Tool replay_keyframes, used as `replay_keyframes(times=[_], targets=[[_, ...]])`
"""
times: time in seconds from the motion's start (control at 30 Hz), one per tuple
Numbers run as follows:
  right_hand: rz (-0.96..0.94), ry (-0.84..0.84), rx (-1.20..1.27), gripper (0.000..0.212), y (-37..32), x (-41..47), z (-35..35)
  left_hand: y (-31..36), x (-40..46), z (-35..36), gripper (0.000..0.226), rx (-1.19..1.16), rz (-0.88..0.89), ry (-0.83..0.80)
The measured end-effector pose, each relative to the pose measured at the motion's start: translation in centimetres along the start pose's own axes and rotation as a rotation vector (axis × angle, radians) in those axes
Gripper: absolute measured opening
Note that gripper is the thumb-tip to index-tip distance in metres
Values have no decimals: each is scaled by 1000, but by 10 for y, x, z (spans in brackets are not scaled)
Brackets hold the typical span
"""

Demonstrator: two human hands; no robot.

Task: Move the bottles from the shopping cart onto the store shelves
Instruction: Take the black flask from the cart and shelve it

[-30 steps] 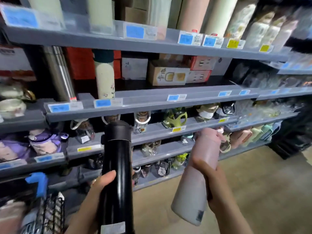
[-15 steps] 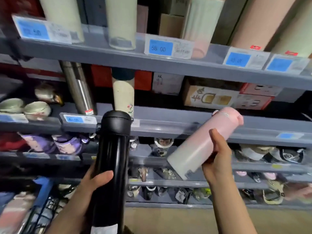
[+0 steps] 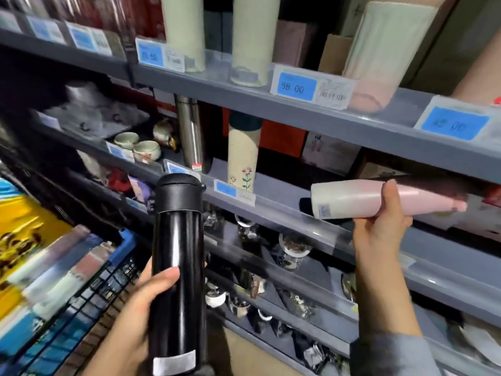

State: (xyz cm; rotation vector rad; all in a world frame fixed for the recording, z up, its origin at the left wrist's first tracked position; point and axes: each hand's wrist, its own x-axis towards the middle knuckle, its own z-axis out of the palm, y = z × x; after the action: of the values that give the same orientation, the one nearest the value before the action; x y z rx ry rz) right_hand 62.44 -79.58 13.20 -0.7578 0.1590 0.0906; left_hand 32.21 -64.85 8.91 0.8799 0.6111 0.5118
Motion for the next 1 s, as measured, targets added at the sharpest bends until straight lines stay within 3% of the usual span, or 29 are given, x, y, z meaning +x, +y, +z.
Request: replay_keyframes(times=[0.13, 0.17, 0.23, 0.27, 0.33, 0.4, 0.77, 1.0], targets=[[-98, 85, -77, 55, -9, 23, -5, -8, 2, 16, 122, 2, -28, -10], [-128, 115, -123, 59, -12, 30, -5, -10, 6, 21, 107, 14, -38, -32], [-172, 142, -226, 70, -17, 39, -4, -7, 15, 28, 51, 18, -28, -53], [-189, 135, -279, 72, -19, 43, -5, -8, 20, 32, 40, 52, -23, -41], [-207, 115, -409, 65, -21, 49, -11, -10, 31, 36, 87, 72, -61, -75], [-208, 70, -512, 62, -23, 51, -16, -11, 32, 40, 106, 69, -103, -109], [-218, -101, -780, 59, -30, 40, -27, -14, 60, 52, 117, 194, -168, -253], [-258, -128, -983, 59, -16, 27, -12, -9, 63, 46, 112, 172, -163, -181]])
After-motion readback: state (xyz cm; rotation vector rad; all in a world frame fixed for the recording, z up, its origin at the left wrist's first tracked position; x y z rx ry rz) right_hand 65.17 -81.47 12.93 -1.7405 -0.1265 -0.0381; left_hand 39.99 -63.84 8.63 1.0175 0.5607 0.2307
